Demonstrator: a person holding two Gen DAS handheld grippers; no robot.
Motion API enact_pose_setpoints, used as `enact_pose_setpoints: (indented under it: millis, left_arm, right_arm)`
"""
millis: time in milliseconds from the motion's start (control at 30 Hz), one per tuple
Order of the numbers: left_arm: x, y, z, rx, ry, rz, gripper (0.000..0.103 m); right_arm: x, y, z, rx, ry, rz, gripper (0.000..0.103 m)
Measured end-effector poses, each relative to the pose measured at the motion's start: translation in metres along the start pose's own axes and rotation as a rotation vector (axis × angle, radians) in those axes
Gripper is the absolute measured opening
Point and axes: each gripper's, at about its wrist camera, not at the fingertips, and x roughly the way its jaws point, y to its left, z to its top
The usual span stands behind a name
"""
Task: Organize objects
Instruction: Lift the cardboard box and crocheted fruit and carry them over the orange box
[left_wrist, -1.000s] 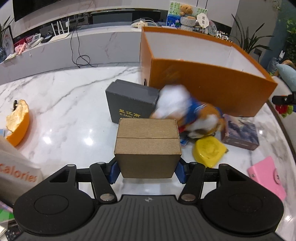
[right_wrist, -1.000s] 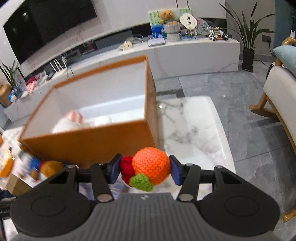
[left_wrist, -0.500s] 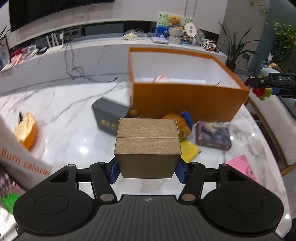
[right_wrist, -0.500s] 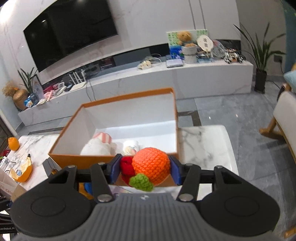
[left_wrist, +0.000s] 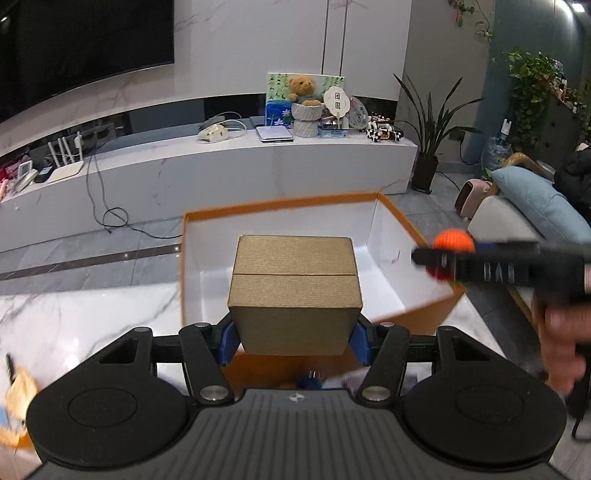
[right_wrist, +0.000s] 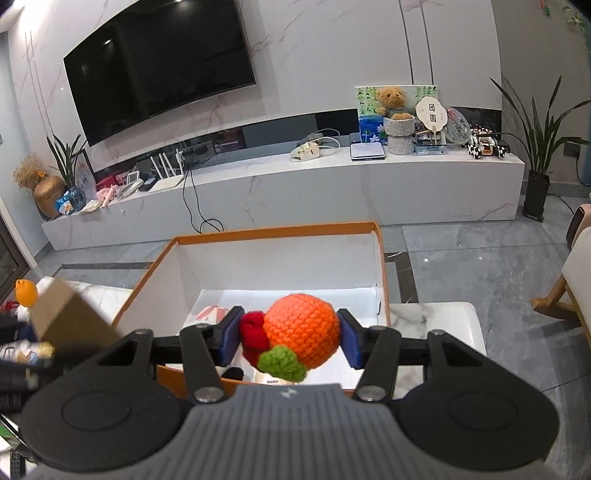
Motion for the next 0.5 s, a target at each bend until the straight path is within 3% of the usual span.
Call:
enact_pose_setpoints:
  millis: [233,500]
  left_arm:
    - [0.04,0.008,0.03,0.039,0.032,0.098,0.068]
    - [0.077,0.014,0.032,0.106,0.127,0.174,0.068]
  right_arm:
    - [0.024,0.004,0.0,-0.045,0.018,-0.014,0.056]
    - [0.069,0.013,0.007,-0.155,0.074,-0.075,0.056]
